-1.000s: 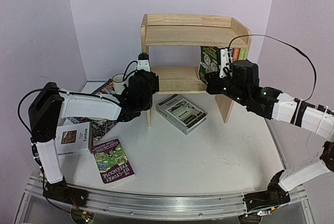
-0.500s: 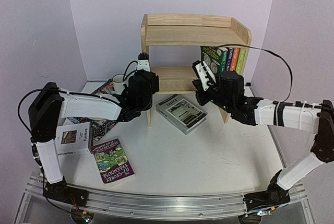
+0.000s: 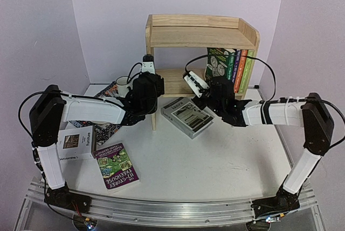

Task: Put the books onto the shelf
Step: Adjust the book on the shelf.

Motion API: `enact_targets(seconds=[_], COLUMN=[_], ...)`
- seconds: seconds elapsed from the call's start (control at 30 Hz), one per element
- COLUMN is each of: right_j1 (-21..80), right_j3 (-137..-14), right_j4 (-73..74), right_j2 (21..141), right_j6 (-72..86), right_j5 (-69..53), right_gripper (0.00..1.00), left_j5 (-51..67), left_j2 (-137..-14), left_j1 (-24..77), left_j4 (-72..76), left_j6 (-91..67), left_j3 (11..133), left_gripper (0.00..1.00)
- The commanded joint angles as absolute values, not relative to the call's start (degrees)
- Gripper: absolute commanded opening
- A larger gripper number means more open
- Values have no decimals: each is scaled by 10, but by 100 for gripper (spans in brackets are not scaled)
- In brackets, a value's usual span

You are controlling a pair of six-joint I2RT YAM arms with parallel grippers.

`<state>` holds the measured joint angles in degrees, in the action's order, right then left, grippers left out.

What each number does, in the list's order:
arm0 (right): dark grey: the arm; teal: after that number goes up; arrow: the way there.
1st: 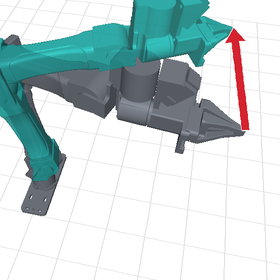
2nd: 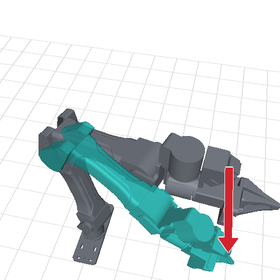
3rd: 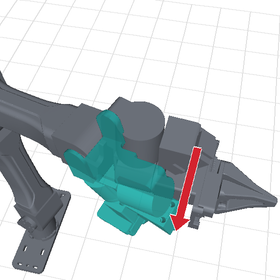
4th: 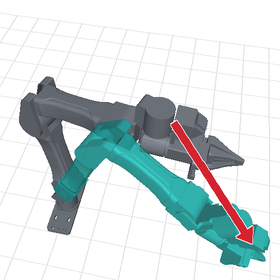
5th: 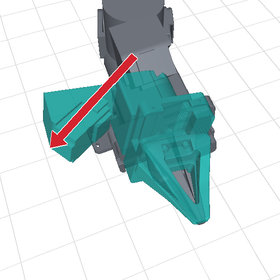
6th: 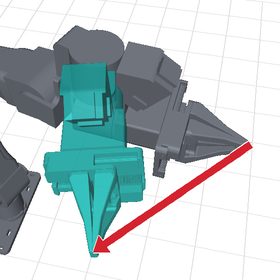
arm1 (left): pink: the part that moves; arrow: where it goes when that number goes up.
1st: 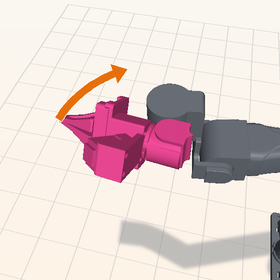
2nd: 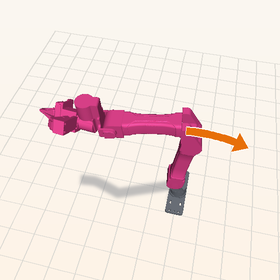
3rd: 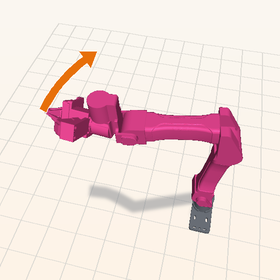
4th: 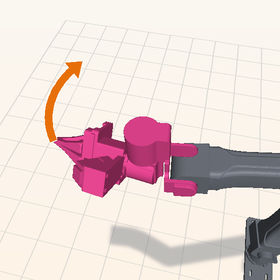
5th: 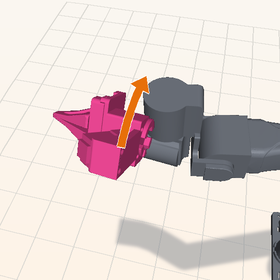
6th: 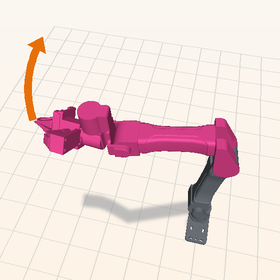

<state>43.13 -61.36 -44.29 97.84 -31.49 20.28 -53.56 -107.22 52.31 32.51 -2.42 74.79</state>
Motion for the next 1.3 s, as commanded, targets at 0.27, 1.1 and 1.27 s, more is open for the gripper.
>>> enact_targets(seconds=[0.27, 1.1, 1.27], right_j1=[412, 374, 369], right_j3=[-701, -832, -858], right_j4=[-489, -460, -443], right_j2=[1017, 1121, 1136], right_j6=[-366, -467, -471], right_j5=[296, 487, 522], right_gripper=[0, 0, 0], left_j5=[-589, -592, -592], left_j2=[-1014, -1008, -1008], left_j1=[512, 513, 513], left_j4=[322, 322, 322], left_j6=[-42, -43, -41], left_j3=[735, 729, 730], left_gripper=[7, 7, 7])
